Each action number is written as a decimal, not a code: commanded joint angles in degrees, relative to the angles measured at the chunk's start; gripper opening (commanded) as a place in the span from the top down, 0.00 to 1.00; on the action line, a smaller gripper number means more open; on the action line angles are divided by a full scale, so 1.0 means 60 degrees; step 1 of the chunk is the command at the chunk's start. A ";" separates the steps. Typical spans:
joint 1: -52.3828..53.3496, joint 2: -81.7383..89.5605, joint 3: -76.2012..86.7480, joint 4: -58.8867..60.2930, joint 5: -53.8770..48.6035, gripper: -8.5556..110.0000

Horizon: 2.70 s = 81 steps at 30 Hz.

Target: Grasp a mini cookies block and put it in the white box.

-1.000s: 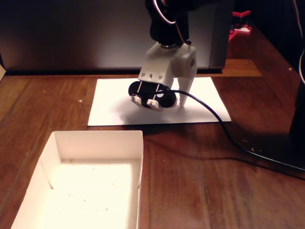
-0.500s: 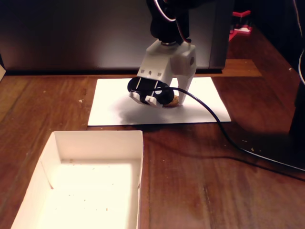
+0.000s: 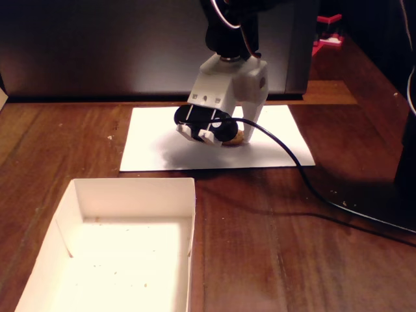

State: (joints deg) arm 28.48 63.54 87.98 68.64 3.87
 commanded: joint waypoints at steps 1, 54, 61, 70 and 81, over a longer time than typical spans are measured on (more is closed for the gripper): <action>0.0132 0.0747 -0.0762 -0.0132 -0.0088 0.76; -0.4204 0.7720 -0.1011 -0.0161 -0.2168 0.77; -0.5303 0.7354 -0.0996 -0.0205 -0.1934 0.77; -0.6899 0.6460 -0.0996 -0.0557 -0.1582 0.77; -0.8115 0.4556 -0.1011 -0.1553 -0.1201 0.77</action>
State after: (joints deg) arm -19.07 90.26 87.98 62.05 -4.13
